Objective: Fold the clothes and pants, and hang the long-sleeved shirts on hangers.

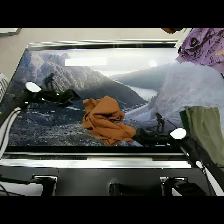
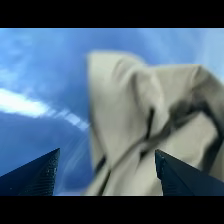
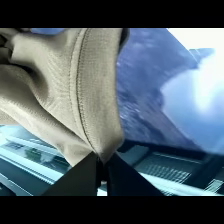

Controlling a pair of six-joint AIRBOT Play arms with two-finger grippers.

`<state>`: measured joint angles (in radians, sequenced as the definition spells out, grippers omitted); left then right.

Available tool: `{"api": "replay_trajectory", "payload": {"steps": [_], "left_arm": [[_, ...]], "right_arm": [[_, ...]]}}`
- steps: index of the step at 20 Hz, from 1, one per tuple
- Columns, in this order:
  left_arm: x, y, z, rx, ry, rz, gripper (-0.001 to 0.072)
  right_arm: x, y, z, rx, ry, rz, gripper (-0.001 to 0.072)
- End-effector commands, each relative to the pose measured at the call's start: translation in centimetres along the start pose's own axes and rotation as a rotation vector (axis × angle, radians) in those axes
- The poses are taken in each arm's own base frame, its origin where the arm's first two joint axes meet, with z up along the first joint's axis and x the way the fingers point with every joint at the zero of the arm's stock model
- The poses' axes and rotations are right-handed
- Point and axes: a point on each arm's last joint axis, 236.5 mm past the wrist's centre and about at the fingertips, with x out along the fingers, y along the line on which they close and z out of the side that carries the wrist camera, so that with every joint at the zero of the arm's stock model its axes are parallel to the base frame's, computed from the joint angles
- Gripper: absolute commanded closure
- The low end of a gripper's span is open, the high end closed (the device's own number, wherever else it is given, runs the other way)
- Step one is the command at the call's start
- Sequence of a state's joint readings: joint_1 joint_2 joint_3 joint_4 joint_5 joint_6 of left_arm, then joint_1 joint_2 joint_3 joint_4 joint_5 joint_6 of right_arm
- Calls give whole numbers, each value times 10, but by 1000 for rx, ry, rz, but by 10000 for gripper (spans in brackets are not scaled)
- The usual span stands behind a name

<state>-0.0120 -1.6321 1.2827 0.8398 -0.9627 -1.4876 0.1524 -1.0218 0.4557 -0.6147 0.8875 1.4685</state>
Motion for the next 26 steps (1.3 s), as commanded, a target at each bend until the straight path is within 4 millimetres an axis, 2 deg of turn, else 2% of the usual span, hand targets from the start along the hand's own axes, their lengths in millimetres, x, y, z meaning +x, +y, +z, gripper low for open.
{"api": "replay_trajectory", "payload": {"steps": [1,5,7,8,9,10,12,13,14,16,17,18,20,22,23,24,26], "left_arm": [[54,6,-1,-65,10,-72,28],[77,17,-16,-79,61,-53,46],[84,16,-21,-74,77,-54,288],[88,13,-23,-76,79,-57,343],[90,11,-23,-79,81,-63,455],[89,7,-20,-83,75,-74,691],[74,-9,-2,-62,40,-108,694],[57,-22,15,-28,1,-126,696],[34,-34,35,22,-56,-127,697],[-36,-54,82,126,-210,-57,698],[-78,-64,101,179,-292,-6,698],[-128,-76,119,237,-392,53,698],[-233,-108,137,341,-591,137,698],[-328,-142,126,432,-761,184,697],[-366,-158,113,466,-829,197,697],[-402,-170,96,495,-893,213,697],[-453,-185,57,530,-976,224,696]], "right_arm": [[-12,-13,-4,38,2,-63,685],[-12,-13,-4,45,1,-63,685],[-12,-13,-4,44,0,-62,685],[-12,-13,-4,44,0,-62,685],[-13,-12,-3,41,0,-62,685],[-14,-9,-1,32,-4,-58,685],[-24,4,16,-26,-45,-63,686],[-34,15,31,-81,-83,-76,686],[-47,26,47,-132,-127,-96,686],[-90,64,91,-268,-268,-145,686],[-117,87,109,-342,-342,-163,686],[-149,113,127,-415,-429,-183,686],[-219,165,145,-550,-590,-213,686],[-286,211,142,-644,-722,-227,686],[-315,229,134,-681,-774,-225,686],[-342,246,121,-720,-826,-215,685],[-382,267,91,-771,-894,-188,685]]}}
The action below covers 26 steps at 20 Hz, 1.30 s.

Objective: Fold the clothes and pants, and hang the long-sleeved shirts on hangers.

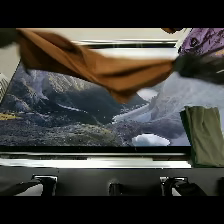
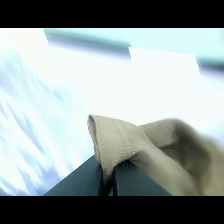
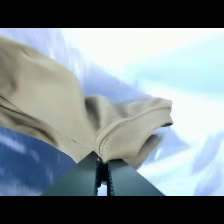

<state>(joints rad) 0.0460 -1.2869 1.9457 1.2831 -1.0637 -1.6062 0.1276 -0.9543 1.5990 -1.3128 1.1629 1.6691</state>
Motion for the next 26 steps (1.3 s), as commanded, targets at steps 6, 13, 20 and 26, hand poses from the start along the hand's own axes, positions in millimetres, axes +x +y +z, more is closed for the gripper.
{"api": "replay_trajectory", "payload": {"steps": [6,13,20,26], "left_arm": [[-213,0,12,26,-124,215,695],[-115,42,-87,-47,262,274,692],[53,107,-328,-229,723,290,691],[125,161,-398,-287,732,352,691]], "right_arm": [[-162,23,48,-71,-270,-57,685],[-13,-20,26,35,32,-126,685],[245,-68,-140,216,608,-95,684],[351,-87,-200,454,588,-80,684]]}}
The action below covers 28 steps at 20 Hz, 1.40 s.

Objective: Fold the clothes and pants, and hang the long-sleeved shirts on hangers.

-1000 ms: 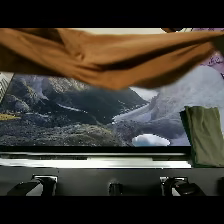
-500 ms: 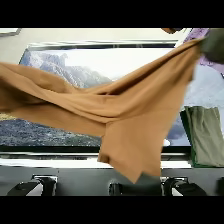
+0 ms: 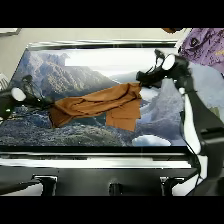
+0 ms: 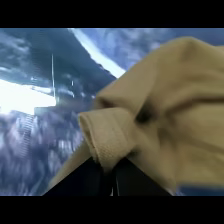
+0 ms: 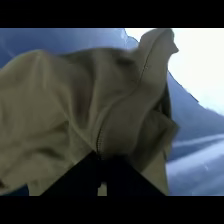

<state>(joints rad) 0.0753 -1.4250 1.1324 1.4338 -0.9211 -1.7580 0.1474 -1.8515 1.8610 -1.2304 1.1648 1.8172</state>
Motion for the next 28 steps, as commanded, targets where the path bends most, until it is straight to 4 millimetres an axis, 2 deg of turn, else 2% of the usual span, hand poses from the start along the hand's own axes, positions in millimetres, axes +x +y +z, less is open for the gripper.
{"api": "replay_trajectory", "payload": {"steps": [1,2,3,4,5,6,7,10,12,13,15,18,20,23,28], "left_arm": [[48,16,8,-48,-11,9,690],[49,19,11,-60,-11,8,688],[47,22,14,-76,-10,7,652],[43,27,15,-92,4,5,559],[34,33,16,-98,26,7,368],[24,41,18,-96,42,7,214],[9,51,21,-92,52,2,150],[-35,90,17,-152,52,-1,151],[-55,108,7,-248,22,-56,151],[-58,114,-1,-294,14,-92,151],[-55,116,-24,-374,35,-163,154],[-41,110,-57,-453,110,-232,165],[-34,108,-70,-465,143,-234,169],[-32,108,-76,-470,156,-234,169],[-32,108,-76,-471,156,-234,170]], "right_arm": [[52,-1,8,124,-15,64,683],[51,0,9,130,-17,72,671],[47,1,8,136,-10,79,594],[41,1,6,146,6,90,487],[29,-2,7,144,18,100,359],[11,-9,10,115,22,110,331],[-10,-19,13,83,17,108,331],[-77,-72,17,7,19,76,331],[-99,-111,-1,18,92,63,293],[-98,-123,-13,38,139,80,295],[-83,-133,-38,75,210,148,295],[-44,-132,-72,113,272,226,295],[-18,-120,-88,142,269,292,295],[12,-107,-108,162,266,331,295],[48,-84,-137,127,348,335,295]]}}
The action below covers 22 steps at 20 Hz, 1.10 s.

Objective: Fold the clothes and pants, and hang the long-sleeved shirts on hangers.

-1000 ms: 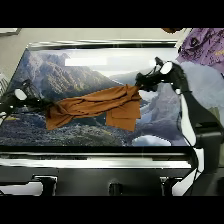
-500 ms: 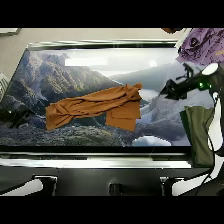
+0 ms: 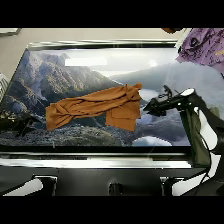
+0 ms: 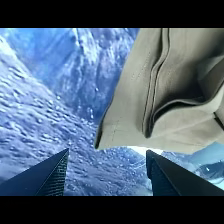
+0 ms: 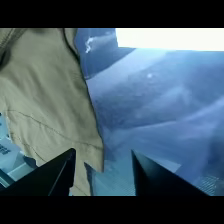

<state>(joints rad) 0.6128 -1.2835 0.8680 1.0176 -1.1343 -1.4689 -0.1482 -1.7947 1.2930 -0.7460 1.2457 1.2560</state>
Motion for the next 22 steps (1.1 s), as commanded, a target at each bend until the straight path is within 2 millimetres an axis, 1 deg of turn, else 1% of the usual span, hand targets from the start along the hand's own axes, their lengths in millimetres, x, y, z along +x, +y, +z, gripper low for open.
{"api": "replay_trajectory", "payload": {"steps": [1,3,4,5,6,7,8,9,11,14,15,18,22], "left_arm": [[1,0,-2,-4,6,-5,170],[1,0,-2,-4,6,-5,169],[1,0,-2,-4,6,-5,169],[1,0,-2,-4,6,-5,170],[1,0,-3,-4,7,-5,169],[1,0,-2,-3,7,-5,170],[1,0,-2,0,7,-5,170],[2,1,-4,11,10,-5,170],[9,1,-13,42,36,-5,171],[32,5,-37,73,118,6,172],[41,6,-42,69,131,10,172],[62,3,-41,63,126,8,180],[80,-2,-29,40,78,6,183]], "right_arm": [[34,4,-9,-10,32,3,295],[46,8,-15,-18,59,1,302],[49,10,-17,-23,66,1,358],[50,13,-18,-21,68,7,498],[47,15,-17,-22,62,13,594],[43,17,-15,-27,50,13,670],[37,21,-11,-34,32,14,685],[29,24,-8,-40,8,9,685],[13,33,-3,-65,-34,-14,686],[-9,54,-2,-99,-82,-15,686],[-16,60,-2,-107,-96,-13,686],[-30,74,-2,-116,-128,-6,686],[-41,87,-9,-141,-131,4,685]]}}
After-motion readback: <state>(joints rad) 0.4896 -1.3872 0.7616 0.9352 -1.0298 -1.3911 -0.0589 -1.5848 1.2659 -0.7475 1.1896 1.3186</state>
